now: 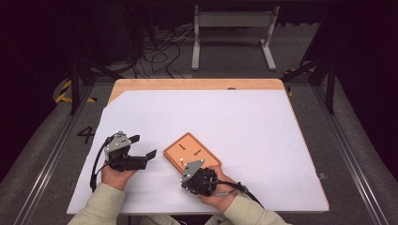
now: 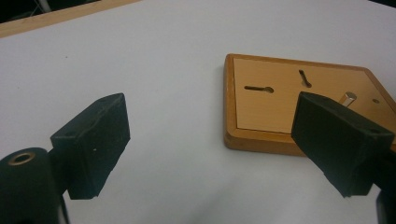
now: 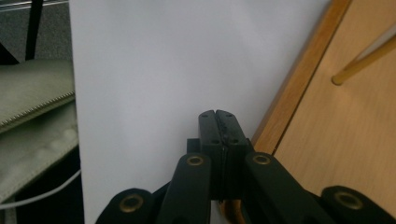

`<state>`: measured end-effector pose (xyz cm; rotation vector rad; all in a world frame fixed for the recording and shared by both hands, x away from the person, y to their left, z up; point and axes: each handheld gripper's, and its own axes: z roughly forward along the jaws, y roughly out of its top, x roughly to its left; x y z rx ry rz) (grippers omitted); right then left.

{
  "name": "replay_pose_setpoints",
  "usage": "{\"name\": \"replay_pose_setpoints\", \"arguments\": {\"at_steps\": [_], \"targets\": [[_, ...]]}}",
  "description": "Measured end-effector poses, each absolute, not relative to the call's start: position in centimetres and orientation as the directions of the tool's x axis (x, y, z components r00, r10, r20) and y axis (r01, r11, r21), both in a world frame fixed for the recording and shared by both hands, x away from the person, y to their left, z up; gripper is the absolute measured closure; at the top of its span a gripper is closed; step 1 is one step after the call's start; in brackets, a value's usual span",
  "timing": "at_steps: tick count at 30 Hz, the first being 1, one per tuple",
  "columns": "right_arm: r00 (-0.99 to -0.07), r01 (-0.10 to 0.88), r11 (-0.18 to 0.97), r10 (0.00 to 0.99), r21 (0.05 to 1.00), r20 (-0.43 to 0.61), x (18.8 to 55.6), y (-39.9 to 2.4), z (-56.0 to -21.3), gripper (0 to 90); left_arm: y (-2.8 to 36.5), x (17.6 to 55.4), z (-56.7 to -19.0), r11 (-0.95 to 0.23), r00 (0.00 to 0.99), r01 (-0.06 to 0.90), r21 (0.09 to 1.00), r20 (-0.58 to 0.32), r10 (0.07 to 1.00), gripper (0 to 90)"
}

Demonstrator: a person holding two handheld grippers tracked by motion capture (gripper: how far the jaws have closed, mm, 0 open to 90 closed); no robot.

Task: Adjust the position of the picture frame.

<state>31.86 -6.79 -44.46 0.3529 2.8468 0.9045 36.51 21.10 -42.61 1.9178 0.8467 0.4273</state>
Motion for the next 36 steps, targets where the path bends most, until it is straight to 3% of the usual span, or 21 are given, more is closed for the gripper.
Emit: {"name": "replay_pose_setpoints", "arguments": {"at_steps": [12, 18, 36], "targets": [[-0.933, 0.268, 0.785, 0.357, 0.558, -0.054, 33.2, -10.6, -44.1, 90.0, 20.3, 37.0, -42.6, -0.296, 0.713, 0.374, 0.879, -0.068, 0.698, 12.0], [-0.890, 0.343, 0.760, 0.450, 0.552, -0.066, 34.4, -13.7, -44.0, 90.0, 19.9, 37.4, -42.6, -0.306, 0.724, 0.367, 0.878, -0.064, 0.687, 12.0], [-0.808, 0.444, 0.687, 0.585, 0.576, -0.074, 36.4, -17.4, -44.1, 90.0, 19.5, 37.3, -42.6, -0.306, 0.726, 0.370, 0.877, -0.068, 0.684, 12.0]]}}
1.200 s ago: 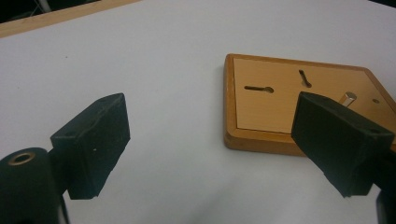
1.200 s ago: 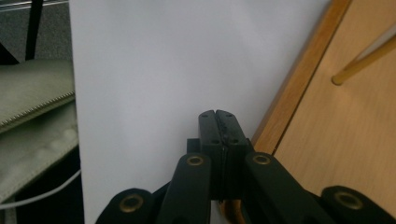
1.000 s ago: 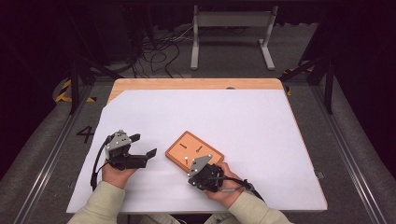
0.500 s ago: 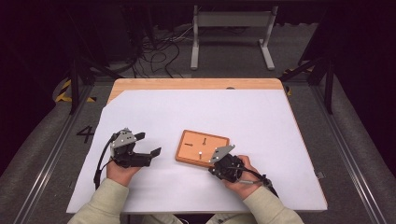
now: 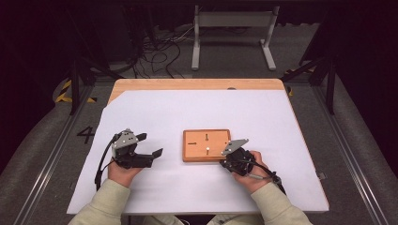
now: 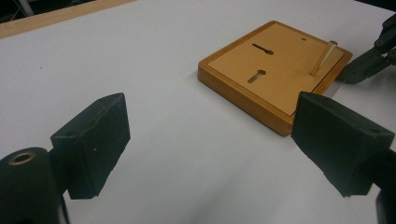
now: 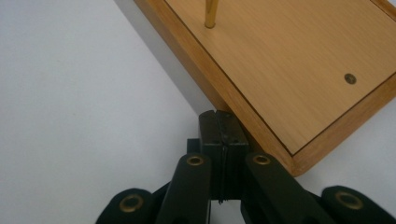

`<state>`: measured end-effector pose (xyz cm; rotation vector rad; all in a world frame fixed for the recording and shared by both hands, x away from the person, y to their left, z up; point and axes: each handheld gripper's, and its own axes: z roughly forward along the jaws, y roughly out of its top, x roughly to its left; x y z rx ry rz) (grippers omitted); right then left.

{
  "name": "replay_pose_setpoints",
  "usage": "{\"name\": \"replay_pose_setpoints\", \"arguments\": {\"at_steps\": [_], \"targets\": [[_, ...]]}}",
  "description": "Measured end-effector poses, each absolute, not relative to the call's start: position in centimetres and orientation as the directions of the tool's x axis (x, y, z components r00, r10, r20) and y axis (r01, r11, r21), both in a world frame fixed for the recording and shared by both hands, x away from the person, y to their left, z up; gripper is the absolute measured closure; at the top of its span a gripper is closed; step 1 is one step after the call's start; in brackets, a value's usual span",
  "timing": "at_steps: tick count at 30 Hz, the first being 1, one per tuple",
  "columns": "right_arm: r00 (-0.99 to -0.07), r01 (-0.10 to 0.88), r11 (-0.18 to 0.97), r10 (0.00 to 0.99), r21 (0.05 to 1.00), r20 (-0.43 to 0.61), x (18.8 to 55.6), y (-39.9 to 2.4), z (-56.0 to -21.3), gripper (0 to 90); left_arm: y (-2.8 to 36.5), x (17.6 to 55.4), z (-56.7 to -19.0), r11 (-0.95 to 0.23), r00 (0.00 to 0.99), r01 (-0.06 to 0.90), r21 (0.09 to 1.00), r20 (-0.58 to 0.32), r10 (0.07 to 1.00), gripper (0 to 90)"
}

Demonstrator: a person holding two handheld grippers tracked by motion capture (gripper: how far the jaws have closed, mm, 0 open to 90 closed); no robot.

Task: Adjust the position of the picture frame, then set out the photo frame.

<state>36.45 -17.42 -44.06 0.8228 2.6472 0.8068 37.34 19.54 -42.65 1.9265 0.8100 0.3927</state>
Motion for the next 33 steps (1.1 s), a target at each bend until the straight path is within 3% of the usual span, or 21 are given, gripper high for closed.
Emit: {"name": "replay_pose_setpoints", "arguments": {"at_steps": [6, 12, 14, 17, 22, 33], "targets": [[-0.830, 0.409, 0.674, 0.555, 0.616, -0.056, 36.2, -17.7, -43.2, 90.0, 19.6, 37.2, -42.5, -0.313, 0.733, 0.354, 0.881, -0.053, 0.678, 12.0], [-0.822, 0.369, 0.550, 0.569, 0.749, -0.013, 36.2, -20.3, -40.3, 78.5, 19.4, 36.9, -42.2, -0.301, 0.734, 0.352, 0.886, -0.062, 0.676, 11.8], [-0.816, 0.363, 0.516, 0.578, 0.775, -0.002, 36.2, -21.1, -39.9, 74.1, 19.4, 36.9, -42.1, -0.306, 0.736, 0.344, 0.888, -0.053, 0.675, 11.7], [-0.789, 0.351, 0.423, 0.614, 0.836, 0.021, 36.3, -22.8, -38.9, 58.4, 19.2, 36.9, -41.9, -0.297, 0.737, 0.338, 0.893, -0.055, 0.674, 11.5], [-0.756, 0.319, 0.335, 0.654, 0.887, 0.025, 36.6, -24.9, -38.1, 46.1, 19.0, 36.8, -41.7, -0.293, 0.741, 0.329, 0.898, -0.053, 0.669, 10.9], [-0.712, 0.302, 0.281, 0.702, 0.911, 0.019, 37.4, -27.5, -38.4, 40.3, 18.6, 36.7, -41.5, -0.274, 0.744, 0.322, 0.906, -0.063, 0.665, 9.9]]}}
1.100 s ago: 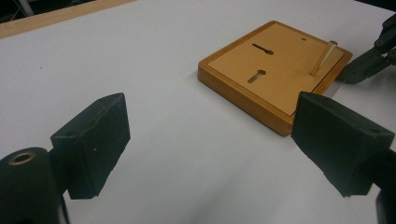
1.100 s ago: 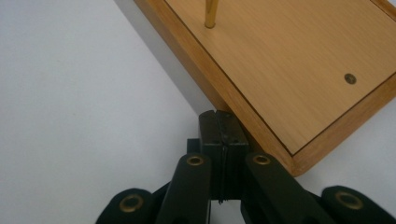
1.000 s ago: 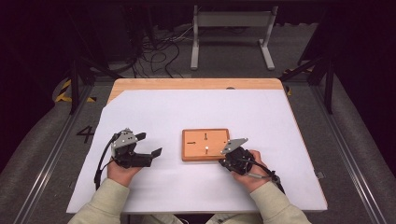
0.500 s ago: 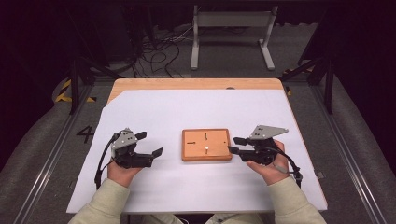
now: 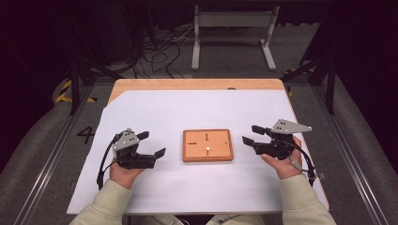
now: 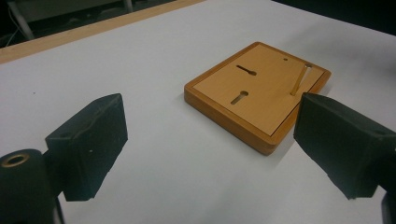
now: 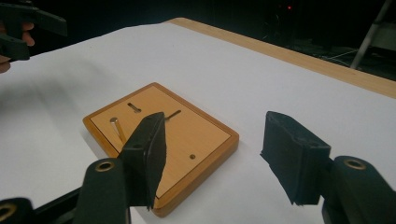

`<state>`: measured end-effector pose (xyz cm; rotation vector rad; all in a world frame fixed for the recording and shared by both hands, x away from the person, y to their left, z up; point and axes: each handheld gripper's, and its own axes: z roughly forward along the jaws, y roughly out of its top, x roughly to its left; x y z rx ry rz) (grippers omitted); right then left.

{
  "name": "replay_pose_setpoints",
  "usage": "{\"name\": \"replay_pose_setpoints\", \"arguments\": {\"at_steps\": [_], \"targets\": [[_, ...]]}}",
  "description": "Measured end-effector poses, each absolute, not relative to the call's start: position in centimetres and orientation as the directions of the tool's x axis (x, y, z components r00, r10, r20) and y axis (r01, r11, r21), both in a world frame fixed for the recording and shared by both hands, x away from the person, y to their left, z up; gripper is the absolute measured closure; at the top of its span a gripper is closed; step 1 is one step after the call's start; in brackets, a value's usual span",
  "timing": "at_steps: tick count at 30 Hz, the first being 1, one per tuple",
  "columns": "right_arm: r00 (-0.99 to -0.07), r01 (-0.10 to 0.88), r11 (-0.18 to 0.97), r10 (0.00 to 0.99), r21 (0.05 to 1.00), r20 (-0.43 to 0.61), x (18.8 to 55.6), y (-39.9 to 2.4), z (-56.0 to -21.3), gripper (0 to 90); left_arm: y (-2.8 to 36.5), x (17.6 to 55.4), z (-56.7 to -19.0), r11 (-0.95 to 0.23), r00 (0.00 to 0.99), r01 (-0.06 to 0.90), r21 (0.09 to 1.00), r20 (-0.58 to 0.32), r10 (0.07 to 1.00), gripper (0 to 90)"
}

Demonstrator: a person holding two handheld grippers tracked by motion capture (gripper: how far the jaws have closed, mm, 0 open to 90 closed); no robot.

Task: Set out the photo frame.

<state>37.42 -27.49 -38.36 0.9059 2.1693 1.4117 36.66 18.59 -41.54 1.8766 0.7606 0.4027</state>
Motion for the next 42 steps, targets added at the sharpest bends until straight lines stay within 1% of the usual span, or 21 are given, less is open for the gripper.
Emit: {"name": "replay_pose_setpoints", "arguments": {"at_steps": [2, 3, 5, 11, 12, 18, 24, 28, 32, 35, 42], "targets": [[-0.710, 0.305, 0.278, 0.704, 0.911, 0.022, 37.5, -27.6, -38.4, 40.3, 18.3, 36.8, -41.5, -0.269, 0.756, 0.312, 0.911, -0.067, 0.651, 10.5], [-0.704, 0.309, 0.276, 0.709, 0.910, 0.024, 37.5, -27.8, -38.4, 40.3, 18.2, 36.8, -41.3, -0.281, 0.764, 0.292, 0.914, -0.046, 0.644, 12.9], [-0.701, 0.313, 0.269, 0.712, 0.911, 0.030, 37.5, -27.9, -38.4, 40.3, 17.3, 36.9, -40.8, -0.287, 0.781, 0.268, 0.920, -0.033, 0.624, 14.4], [-0.701, 0.313, 0.269, 0.713, 0.911, 0.030, 37.3, -27.9, -38.3, 40.2, 15.5, 37.2, -40.3, -0.295, 0.805, 0.272, 0.916, -0.049, 0.591, 13.1], [-0.699, 0.312, 0.269, 0.714, 0.911, 0.029, 37.3, -27.9, -38.2, 40.1, 15.3, 37.3, -40.3, -0.301, 0.811, 0.260, 0.917, -0.038, 0.584, 13.1], [-0.691, 0.314, 0.262, 0.723, 0.912, 0.031, 37.1, -28.3, -38.0, 40.3, 12.9, 37.8, -39.9, -0.296, 0.838, 0.248, 0.923, -0.051, 0.543, 16.0], [-0.687, 0.314, 0.266, 0.726, 0.911, 0.025, 37.1, -28.4, -38.0, 41.0, 11.2, 38.1, -39.5, -0.305, 0.854, 0.232, 0.924, -0.044, 0.518, 15.9], [-0.688, 0.319, 0.264, 0.725, 0.910, 0.030, 37.1, -28.4, -38.1, 41.0, 10.3, 38.3, -39.6, -0.288, 0.863, 0.231, 0.929, -0.059, 0.502, 16.3], [-0.689, 0.320, 0.265, 0.724, 0.910, 0.032, 37.1, -28.4, -38.1, 41.2, 9.4, 38.5, -39.8, -0.277, 0.870, 0.239, 0.931, -0.079, 0.487, 18.4], [-0.688, 0.322, 0.268, 0.725, 0.908, 0.030, 37.1, -28.4, -38.2, 41.4, 8.5, 39.1, -40.4, -0.257, 0.865, 0.292, 0.921, -0.139, 0.483, 20.9], [-0.688, 0.325, 0.262, 0.724, 0.909, 0.037, 36.9, -28.6, -38.2, 41.5, 6.9, 39.3, -41.4, -0.283, 0.866, 0.317, 0.905, -0.155, 0.475, 24.3]]}}
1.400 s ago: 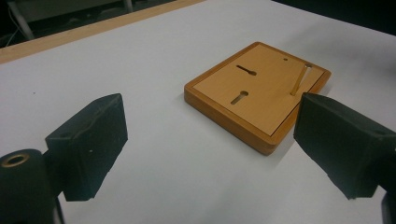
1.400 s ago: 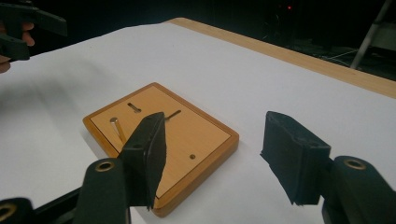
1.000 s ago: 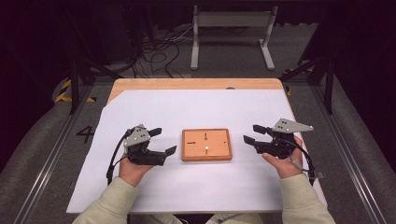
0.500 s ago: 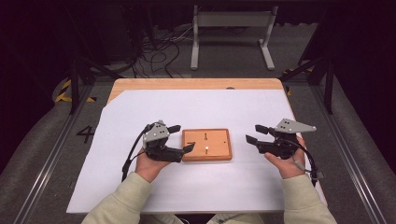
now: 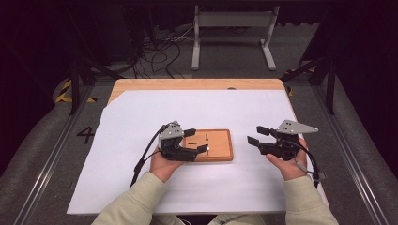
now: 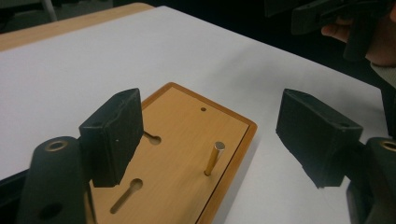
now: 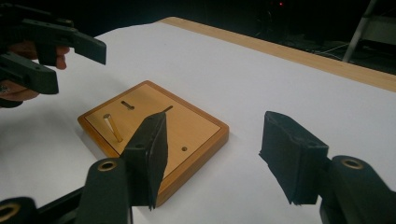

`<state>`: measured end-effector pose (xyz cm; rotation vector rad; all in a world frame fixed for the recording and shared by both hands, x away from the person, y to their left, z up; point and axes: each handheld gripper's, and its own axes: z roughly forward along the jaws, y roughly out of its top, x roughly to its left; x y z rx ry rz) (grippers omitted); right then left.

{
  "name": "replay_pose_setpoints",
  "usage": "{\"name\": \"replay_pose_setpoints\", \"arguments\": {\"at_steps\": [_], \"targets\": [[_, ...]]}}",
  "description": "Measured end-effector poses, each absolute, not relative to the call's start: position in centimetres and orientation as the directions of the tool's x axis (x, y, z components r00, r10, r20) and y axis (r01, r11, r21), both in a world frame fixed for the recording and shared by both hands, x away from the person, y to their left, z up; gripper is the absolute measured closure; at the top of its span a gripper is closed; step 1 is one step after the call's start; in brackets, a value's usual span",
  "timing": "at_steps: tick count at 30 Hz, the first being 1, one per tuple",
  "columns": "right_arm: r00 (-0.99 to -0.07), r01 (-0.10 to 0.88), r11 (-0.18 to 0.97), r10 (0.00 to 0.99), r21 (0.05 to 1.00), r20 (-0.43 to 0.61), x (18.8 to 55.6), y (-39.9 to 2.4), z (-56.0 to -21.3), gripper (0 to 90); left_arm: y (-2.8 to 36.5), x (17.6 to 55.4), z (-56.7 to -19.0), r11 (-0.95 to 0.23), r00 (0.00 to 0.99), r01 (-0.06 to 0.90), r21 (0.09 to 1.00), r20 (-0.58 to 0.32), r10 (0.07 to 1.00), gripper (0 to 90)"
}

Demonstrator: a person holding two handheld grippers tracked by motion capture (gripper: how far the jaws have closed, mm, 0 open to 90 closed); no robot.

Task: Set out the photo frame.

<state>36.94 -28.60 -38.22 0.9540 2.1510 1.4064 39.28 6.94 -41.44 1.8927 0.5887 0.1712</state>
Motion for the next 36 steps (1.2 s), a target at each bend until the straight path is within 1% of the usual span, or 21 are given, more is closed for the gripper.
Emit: {"name": "replay_pose_setpoints", "arguments": {"at_steps": [1, 2, 5, 9, 11, 13, 16, 22, 24, 25, 27, 28, 31, 36], "targets": [[-0.688, 0.326, 0.261, 0.725, 0.908, 0.039, 36.9, -28.6, -38.2, 41.5, 6.8, 39.3, -41.7, -0.284, 0.864, 0.327, 0.901, -0.163, 0.477, 26.1], [-0.685, 0.327, 0.261, 0.727, 0.908, 0.038, 36.8, -28.8, -38.3, 41.6, 6.6, 39.5, -42.0, -0.283, 0.856, 0.344, 0.896, -0.175, 0.486, 33.2], [-0.681, 0.333, 0.258, 0.731, 0.907, 0.042, 36.7, -28.9, -38.4, 42.1, 6.2, 39.8, -42.6, -0.293, 0.854, 0.358, 0.887, -0.183, 0.487, 41.8], [-0.676, 0.337, 0.260, 0.736, 0.905, 0.041, 36.5, -29.1, -38.5, 42.2, 5.5, 39.8, -43.2, -0.322, 0.873, 0.346, 0.881, -0.177, 0.454, 46.1], [-0.675, 0.339, 0.261, 0.737, 0.904, 0.041, 36.4, -29.2, -38.5, 42.2, 5.2, 39.7, -43.4, -0.337, 0.881, 0.337, 0.879, -0.168, 0.442, 50.1], [-0.673, 0.341, 0.260, 0.738, 0.903, 0.042, 36.3, -29.3, -38.6, 42.2, 4.8, 39.7, -43.7, -0.357, 0.887, 0.333, 0.873, -0.163, 0.431, 51.0], [-0.670, 0.344, 0.265, 0.742, 0.901, 0.038, 36.2, -29.4, -38.8, 42.5, 4.4, 39.8, -44.2, -0.383, 0.888, 0.332, 0.862, -0.150, 0.434, 56.7], [-0.670, 0.348, 0.273, 0.742, 0.897, 0.034, 36.2, -29.4, -38.9, 42.8, 3.8, 40.0, -45.2, -0.438, 0.891, 0.344, 0.830, -0.142, 0.431, 63.4], [-0.669, 0.349, 0.273, 0.742, 0.897, 0.035, 36.2, -29.4, -38.9, 42.9, 3.8, 40.0, -45.3, -0.437, 0.890, 0.345, 0.831, -0.143, 0.433, 64.4], [-0.669, 0.352, 0.273, 0.743, 0.895, 0.036, 36.2, -29.4, -39.0, 43.0, 3.8, 40.0, -45.3, -0.440, 0.890, 0.344, 0.830, -0.139, 0.433, 66.5], [-0.672, 0.352, 0.283, 0.740, 0.892, 0.031, 36.2, -29.3, -39.1, 43.4, 3.7, 39.9, -45.2, -0.455, 0.891, 0.334, 0.826, -0.118, 0.439, 77.4], [-0.674, 0.352, 0.288, 0.738, 0.891, 0.028, 36.2, -29.2, -39.1, 43.6, 3.7, 39.9, -45.2, -0.455, 0.891, 0.334, 0.826, -0.118, 0.439, 80.7], [-0.675, 0.354, 0.293, 0.737, 0.888, 0.026, 36.3, -29.1, -39.2, 44.0, 3.7, 39.8, -45.2, -0.476, 0.893, 0.303, 0.825, -0.071, 0.445, 83.1], [-0.676, 0.354, 0.294, 0.736, 0.888, 0.025, 36.3, -29.1, -39.2, 44.3, 3.7, 39.8, -45.2, -0.481, 0.895, 0.293, 0.826, -0.060, 0.442, 83.6]]}}
